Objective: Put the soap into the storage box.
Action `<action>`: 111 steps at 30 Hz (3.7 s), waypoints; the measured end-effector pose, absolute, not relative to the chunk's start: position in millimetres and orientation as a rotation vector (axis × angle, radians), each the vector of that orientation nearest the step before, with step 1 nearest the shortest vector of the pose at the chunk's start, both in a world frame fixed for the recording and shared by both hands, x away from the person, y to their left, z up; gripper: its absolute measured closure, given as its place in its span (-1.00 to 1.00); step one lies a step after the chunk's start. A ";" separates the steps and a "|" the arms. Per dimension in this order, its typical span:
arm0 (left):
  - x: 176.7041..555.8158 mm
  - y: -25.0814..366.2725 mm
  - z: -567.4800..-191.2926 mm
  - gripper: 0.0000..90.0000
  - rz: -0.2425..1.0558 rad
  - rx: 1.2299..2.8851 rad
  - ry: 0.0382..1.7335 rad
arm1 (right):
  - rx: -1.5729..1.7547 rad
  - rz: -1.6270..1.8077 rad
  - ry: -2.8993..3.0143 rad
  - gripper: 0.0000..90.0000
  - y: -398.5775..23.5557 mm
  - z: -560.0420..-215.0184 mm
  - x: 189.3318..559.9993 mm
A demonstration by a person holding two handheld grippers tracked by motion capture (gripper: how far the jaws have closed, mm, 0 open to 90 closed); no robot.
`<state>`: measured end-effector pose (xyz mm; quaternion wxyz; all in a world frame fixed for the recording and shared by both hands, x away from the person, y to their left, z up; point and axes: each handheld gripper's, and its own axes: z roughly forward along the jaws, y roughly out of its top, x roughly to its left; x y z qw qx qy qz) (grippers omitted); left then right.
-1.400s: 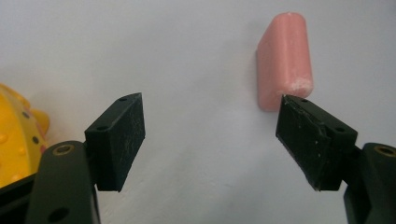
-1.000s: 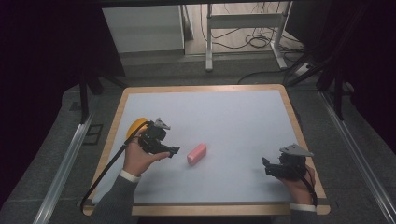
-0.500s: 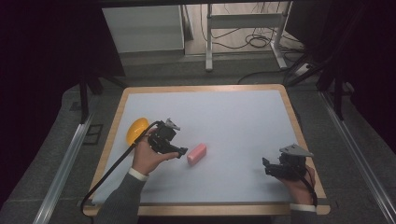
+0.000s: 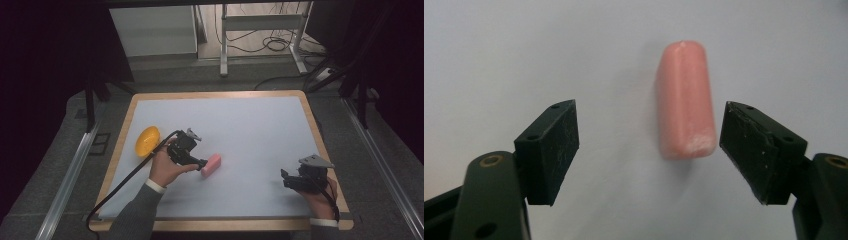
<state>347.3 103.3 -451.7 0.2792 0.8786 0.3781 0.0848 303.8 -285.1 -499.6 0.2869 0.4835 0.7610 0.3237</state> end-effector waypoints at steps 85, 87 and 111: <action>356.0 99.1 -464.5 0.34 0.197 2.328 1.036 | 1.321 0.820 2.013 -0.81 -286.6 -503.1 306.0; 355.9 102.1 -463.0 0.34 0.199 2.320 1.039 | 1.320 0.818 2.014 -0.81 -286.9 -503.4 306.1; 354.9 126.0 -452.3 0.34 0.247 2.272 1.078 | 1.319 0.816 2.014 -0.81 -286.2 -503.3 305.9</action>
